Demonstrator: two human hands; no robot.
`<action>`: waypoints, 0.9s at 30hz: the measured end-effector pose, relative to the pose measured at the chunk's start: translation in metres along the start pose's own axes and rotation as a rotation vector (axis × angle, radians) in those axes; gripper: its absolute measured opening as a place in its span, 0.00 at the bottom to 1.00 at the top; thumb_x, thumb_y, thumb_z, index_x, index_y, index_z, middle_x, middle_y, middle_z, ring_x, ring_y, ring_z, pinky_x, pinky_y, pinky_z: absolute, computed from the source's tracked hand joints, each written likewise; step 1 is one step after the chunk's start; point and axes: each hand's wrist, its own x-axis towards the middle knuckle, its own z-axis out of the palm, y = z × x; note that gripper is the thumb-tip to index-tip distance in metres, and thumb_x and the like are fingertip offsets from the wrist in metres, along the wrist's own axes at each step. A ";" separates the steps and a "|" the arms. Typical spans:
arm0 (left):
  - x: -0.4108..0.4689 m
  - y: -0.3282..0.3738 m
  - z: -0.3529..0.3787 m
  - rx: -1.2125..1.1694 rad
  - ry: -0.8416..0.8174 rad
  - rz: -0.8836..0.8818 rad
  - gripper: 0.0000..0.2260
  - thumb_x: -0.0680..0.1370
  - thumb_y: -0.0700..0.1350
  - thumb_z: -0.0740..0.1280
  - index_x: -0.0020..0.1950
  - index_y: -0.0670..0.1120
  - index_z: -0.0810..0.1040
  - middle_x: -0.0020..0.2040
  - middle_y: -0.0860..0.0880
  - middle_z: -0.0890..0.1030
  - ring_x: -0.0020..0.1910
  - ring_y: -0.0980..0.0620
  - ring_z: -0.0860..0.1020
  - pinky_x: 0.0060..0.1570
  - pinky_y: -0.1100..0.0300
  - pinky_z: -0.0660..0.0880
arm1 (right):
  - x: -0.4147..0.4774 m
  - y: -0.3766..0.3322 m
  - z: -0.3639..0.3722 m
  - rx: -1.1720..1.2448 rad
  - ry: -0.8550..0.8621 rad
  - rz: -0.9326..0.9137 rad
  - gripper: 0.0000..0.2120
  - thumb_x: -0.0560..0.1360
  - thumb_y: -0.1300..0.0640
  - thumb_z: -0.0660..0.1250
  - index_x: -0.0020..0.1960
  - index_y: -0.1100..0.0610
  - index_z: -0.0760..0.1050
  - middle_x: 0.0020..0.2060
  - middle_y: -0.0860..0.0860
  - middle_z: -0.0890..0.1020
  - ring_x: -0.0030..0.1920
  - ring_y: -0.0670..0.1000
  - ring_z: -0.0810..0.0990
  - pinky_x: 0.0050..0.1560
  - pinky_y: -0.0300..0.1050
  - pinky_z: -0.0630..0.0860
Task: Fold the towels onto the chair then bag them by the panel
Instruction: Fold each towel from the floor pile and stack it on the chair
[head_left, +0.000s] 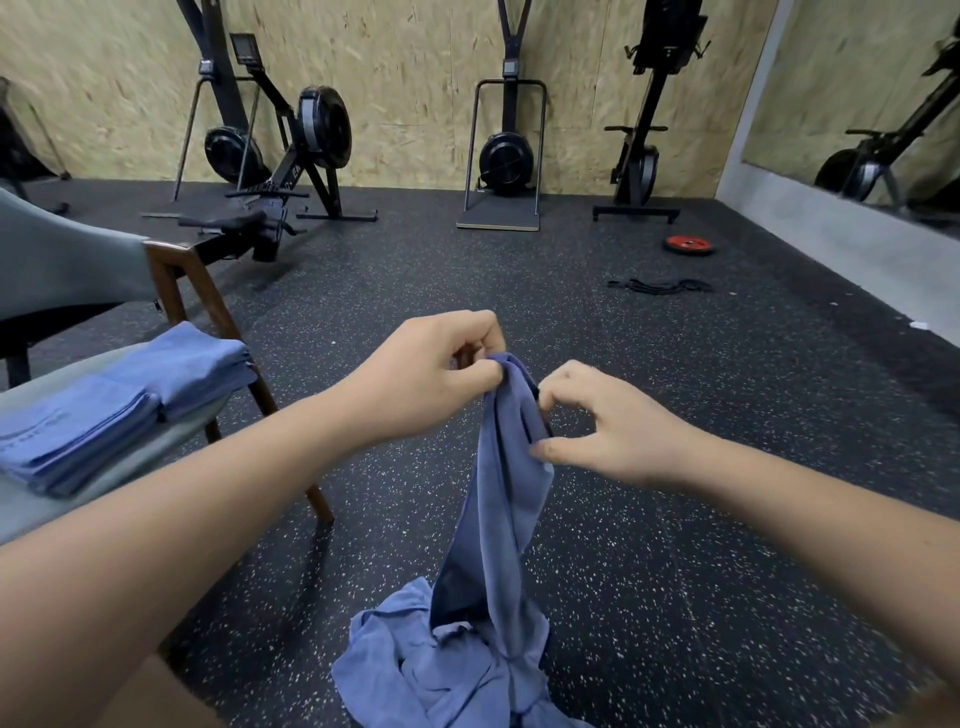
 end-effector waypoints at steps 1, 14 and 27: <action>0.000 -0.001 -0.002 -0.011 -0.007 -0.002 0.06 0.81 0.41 0.70 0.45 0.49 0.77 0.34 0.61 0.75 0.32 0.60 0.69 0.34 0.68 0.66 | -0.001 0.002 0.000 -0.015 -0.042 0.006 0.10 0.74 0.49 0.78 0.47 0.44 0.77 0.54 0.41 0.77 0.59 0.43 0.75 0.60 0.44 0.70; -0.002 -0.020 -0.010 -0.030 0.062 -0.081 0.07 0.76 0.40 0.72 0.45 0.51 0.77 0.38 0.53 0.82 0.33 0.59 0.73 0.35 0.64 0.71 | -0.011 -0.023 -0.021 -0.072 -0.128 -0.098 0.17 0.73 0.62 0.66 0.56 0.43 0.76 0.36 0.53 0.74 0.33 0.48 0.68 0.38 0.44 0.69; -0.004 -0.015 -0.005 -0.021 -0.029 -0.027 0.07 0.76 0.38 0.71 0.46 0.49 0.77 0.40 0.50 0.82 0.33 0.57 0.72 0.37 0.65 0.70 | -0.020 -0.022 -0.033 -0.127 -0.381 0.140 0.04 0.75 0.53 0.63 0.43 0.52 0.71 0.31 0.52 0.83 0.34 0.53 0.81 0.39 0.50 0.76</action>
